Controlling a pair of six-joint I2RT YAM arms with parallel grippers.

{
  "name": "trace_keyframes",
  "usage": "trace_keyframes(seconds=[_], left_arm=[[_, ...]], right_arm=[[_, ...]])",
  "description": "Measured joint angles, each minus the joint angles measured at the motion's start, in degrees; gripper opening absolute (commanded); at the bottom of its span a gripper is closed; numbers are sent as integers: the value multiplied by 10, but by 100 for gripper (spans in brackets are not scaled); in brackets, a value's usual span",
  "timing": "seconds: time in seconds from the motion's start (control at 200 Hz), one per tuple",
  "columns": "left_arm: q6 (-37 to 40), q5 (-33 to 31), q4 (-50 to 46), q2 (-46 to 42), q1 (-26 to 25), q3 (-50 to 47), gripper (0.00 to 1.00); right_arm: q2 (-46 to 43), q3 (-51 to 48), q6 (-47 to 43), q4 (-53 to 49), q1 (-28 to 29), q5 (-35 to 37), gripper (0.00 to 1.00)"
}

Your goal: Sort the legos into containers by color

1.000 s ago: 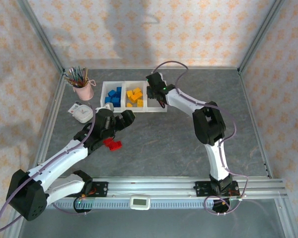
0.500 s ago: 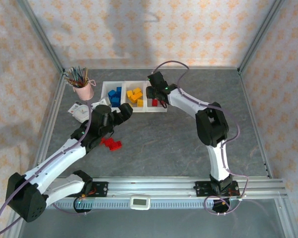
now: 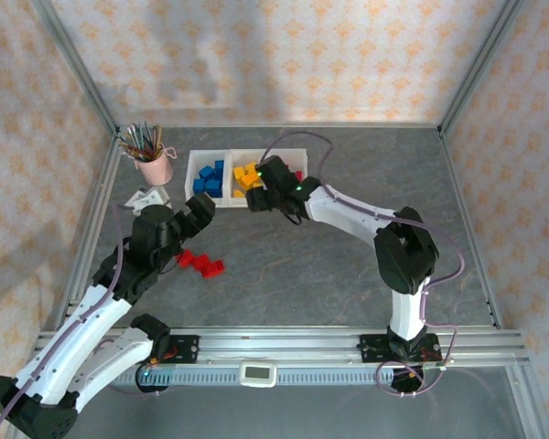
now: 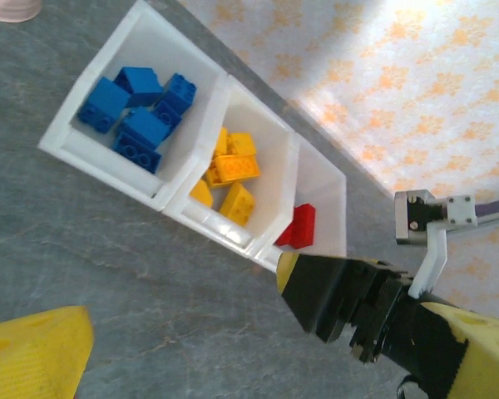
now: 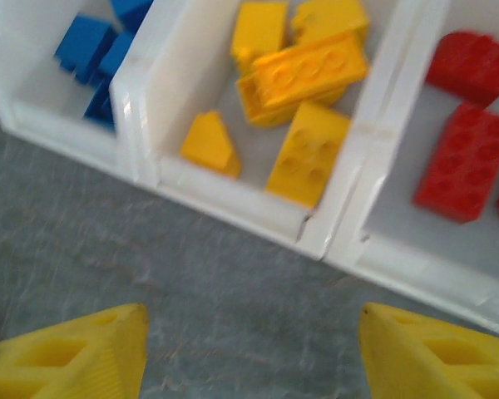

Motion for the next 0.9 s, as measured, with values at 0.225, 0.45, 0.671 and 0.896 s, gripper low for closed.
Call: trace_keyframes(seconds=[0.225, 0.45, 0.671, 0.896], left_arm=[[3, -9, -68, -2, 1, 6, 99], [0, -32, -119, -38, 1, 6, 99], [-20, -38, -147, -75, 1, 5, 99], [-37, -49, -171, -94, 4, -2, 99]], right_arm=[[-6, -39, -16, -6, 66, -18, 76], [-7, -75, -33, 3, 105, -39, 80], [-5, -80, -38, 25, 148, -57, 85], [44, -68, -42, 47, 193, -62, 88]])
